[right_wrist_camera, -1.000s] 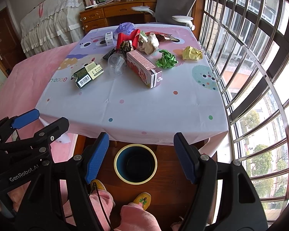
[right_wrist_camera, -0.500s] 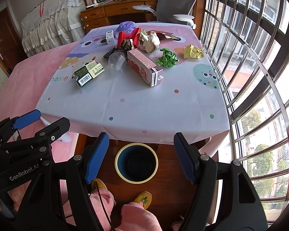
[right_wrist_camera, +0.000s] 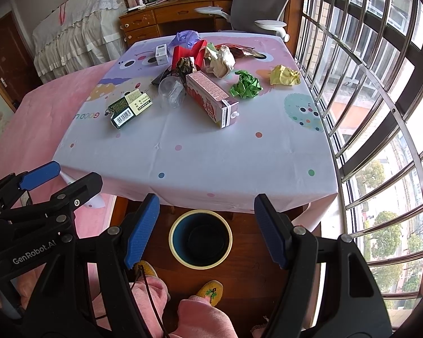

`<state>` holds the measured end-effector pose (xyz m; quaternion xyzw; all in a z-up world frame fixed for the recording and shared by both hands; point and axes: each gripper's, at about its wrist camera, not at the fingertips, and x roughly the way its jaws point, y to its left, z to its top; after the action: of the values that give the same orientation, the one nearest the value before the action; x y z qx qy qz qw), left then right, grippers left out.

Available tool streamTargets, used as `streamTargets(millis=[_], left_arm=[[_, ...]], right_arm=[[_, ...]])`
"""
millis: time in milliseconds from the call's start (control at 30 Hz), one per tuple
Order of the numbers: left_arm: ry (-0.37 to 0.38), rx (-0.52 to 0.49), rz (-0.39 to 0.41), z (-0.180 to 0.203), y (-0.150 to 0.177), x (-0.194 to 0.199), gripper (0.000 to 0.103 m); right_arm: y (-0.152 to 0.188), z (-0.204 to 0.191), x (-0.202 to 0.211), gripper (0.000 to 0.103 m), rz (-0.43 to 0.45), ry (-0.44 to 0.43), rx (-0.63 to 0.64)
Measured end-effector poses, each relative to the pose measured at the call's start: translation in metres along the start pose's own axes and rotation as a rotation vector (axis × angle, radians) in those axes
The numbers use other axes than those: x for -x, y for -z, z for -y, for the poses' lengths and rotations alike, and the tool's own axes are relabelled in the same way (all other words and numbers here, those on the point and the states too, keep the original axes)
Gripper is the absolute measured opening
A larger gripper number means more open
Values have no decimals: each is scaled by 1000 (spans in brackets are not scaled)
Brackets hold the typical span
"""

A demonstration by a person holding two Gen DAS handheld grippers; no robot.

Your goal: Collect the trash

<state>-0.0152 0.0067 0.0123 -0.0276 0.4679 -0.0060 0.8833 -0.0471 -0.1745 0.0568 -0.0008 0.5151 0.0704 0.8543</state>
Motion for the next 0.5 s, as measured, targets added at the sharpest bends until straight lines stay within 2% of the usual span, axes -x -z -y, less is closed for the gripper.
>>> streamTargets(millis=[233,500], left_arm=[[-21,9,0,5,8,4,82],[-23,26,6,4,-6,5,82]], right_arm=[[7,-15,0,68,1,-23,6],[3,-23,4,68,2,-52,-3]])
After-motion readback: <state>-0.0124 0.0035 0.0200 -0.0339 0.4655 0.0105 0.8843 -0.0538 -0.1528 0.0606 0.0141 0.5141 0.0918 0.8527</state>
